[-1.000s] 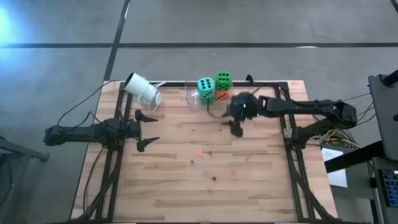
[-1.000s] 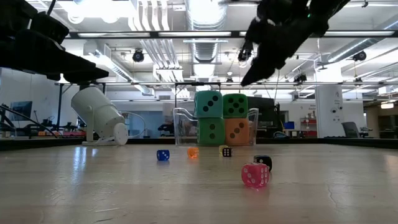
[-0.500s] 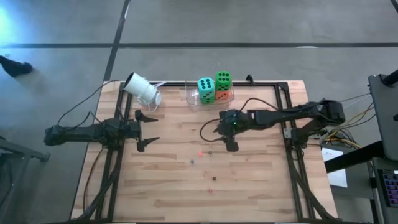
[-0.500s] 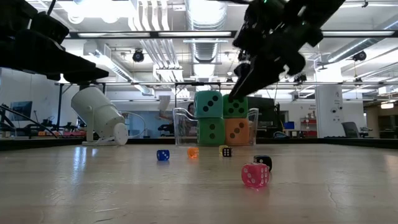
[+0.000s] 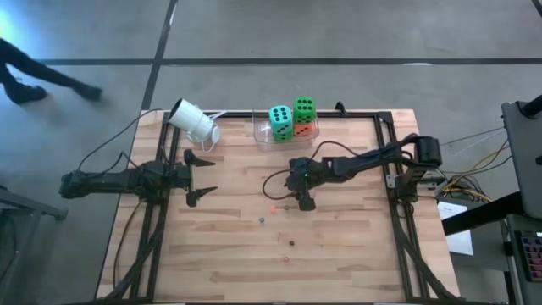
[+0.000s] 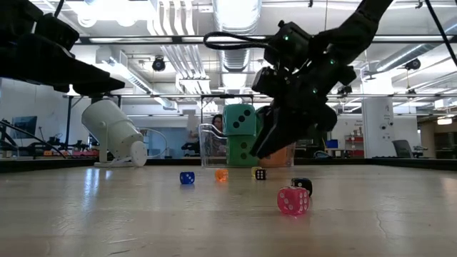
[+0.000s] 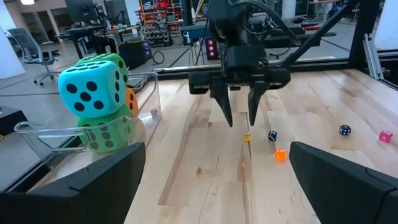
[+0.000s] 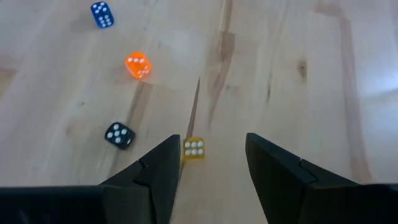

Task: Pick & Place Dice
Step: Put the small yellow dice into the transparent bin

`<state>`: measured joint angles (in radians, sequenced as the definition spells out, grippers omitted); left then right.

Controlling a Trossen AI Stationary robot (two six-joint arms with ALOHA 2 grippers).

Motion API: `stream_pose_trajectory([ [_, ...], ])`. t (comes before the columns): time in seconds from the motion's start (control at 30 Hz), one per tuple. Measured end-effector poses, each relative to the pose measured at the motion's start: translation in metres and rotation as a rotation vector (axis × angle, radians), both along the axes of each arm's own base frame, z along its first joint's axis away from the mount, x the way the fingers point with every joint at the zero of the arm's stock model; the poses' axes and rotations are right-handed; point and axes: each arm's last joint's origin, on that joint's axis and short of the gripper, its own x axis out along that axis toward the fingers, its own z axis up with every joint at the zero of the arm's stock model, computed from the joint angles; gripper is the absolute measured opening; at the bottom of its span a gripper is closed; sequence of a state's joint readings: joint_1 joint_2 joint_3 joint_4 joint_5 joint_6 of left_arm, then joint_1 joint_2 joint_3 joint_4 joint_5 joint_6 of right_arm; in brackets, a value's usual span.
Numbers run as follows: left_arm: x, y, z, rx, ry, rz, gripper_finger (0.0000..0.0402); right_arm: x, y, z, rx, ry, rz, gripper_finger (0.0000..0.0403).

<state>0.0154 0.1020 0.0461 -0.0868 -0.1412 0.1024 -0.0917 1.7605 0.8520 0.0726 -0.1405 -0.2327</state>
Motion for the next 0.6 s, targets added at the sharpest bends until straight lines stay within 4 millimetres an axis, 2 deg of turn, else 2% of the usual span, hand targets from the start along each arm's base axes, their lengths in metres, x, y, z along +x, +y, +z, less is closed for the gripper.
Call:
stream_pose_trajectory([
  [0.23, 0.0, 0.0, 0.0, 0.0, 0.0, 0.0, 0.04, 0.003, 0.0, -0.011, 0.013, 0.016, -0.01, 0.0178],
  [0.6, 0.0, 0.0, 0.0, 0.0, 0.0, 0.0, 0.04, 0.005, 0.006, -0.012, 0.042, 0.002, 0.022, 0.0178],
])
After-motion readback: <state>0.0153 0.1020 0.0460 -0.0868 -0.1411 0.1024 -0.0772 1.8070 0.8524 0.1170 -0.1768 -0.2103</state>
